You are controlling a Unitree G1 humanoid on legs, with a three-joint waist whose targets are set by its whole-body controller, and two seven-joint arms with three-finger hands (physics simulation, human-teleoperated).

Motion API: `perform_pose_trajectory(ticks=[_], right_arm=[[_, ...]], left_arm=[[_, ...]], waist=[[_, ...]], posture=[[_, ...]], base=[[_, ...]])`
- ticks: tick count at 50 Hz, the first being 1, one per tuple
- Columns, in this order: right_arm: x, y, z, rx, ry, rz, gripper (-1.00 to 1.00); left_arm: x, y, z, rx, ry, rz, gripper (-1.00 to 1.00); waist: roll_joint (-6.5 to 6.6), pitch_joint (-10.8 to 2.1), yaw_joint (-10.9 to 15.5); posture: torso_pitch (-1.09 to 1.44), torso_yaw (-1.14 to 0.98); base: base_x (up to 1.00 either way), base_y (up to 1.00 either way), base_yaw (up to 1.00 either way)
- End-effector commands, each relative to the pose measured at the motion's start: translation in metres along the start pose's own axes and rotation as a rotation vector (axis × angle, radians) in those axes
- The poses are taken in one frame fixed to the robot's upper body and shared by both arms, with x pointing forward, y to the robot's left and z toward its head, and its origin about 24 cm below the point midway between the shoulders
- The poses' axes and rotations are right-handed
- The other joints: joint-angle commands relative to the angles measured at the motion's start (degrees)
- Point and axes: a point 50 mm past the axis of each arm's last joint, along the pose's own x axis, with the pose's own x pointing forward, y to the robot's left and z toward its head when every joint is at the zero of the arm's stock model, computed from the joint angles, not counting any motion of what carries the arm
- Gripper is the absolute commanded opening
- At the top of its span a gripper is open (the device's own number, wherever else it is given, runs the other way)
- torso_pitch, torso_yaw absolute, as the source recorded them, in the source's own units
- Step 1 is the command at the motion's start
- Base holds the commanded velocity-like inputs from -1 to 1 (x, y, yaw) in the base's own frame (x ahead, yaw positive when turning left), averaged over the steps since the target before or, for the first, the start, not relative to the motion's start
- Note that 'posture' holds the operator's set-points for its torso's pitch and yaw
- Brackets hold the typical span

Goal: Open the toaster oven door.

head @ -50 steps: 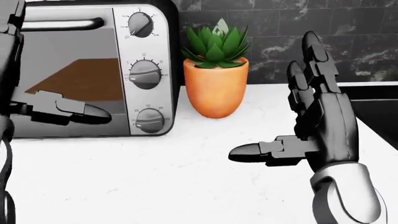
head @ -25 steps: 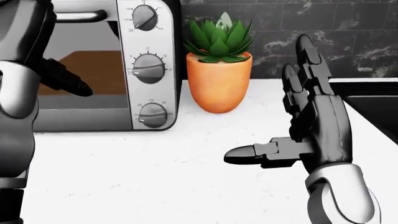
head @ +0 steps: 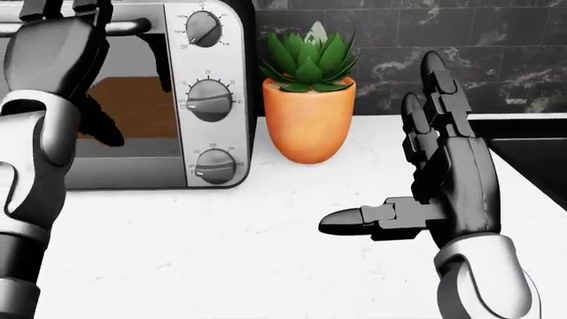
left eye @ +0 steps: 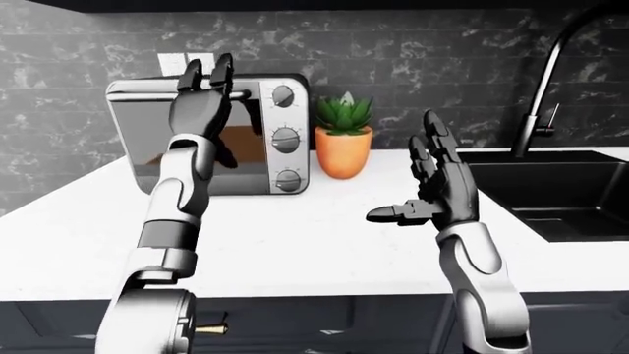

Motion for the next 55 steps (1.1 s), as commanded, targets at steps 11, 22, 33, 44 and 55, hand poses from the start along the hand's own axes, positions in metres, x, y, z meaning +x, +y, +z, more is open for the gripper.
perform_pose_trajectory(ticks=[11,22,33,44,55], right_arm=[[0.001,0.001,0.015,0.000,-0.085,0.009,1.00],[0.002,0.000,0.017,-0.001,-0.088,0.007,1.00],[0.003,0.001,0.014,-0.002,-0.084,0.010,1.00],[0.003,0.001,0.012,0.001,-0.083,0.010,1.00],[0.003,0.001,0.012,0.002,-0.081,0.008,1.00]], left_arm=[[0.005,0.007,0.002,0.048,-0.017,0.027,1.00],[0.012,-0.006,-0.010,0.093,0.025,-0.022,1.00],[0.019,-0.006,-0.011,0.147,0.025,-0.036,1.00],[0.024,-0.005,-0.010,0.161,0.032,-0.070,1.00],[0.027,-0.004,-0.009,0.150,0.049,-0.110,1.00]], waist=[[0.18,-0.34,-0.1],[0.21,-0.48,-0.2],[0.15,-0.47,-0.2],[0.16,-0.43,-0.3],[0.12,-0.43,-0.4]], posture=[[-0.55,0.00],[-0.55,0.00],[-0.55,0.00],[-0.55,0.00],[-0.55,0.00]], base=[[0.00,0.00,0.00],[0.00,0.00,0.00],[0.00,0.00,0.00],[0.00,0.00,0.00],[0.00,0.00,0.00]])
